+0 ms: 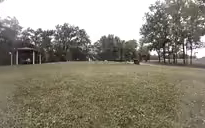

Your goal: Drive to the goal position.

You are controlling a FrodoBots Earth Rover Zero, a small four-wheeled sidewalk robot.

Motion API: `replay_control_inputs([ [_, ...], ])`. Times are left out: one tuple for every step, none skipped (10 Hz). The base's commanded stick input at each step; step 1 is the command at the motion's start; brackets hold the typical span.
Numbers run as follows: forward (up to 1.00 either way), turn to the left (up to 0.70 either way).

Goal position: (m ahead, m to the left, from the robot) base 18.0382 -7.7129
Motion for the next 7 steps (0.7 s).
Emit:
replay_control_inputs([
  [0.70, 0.00],
  [0.70, 0.00],
  [0.70, 0.00],
  [0.70, 0.00],
  [0.70, 0.00],
  [0.70, 0.00],
  [0.70, 0.00],
])
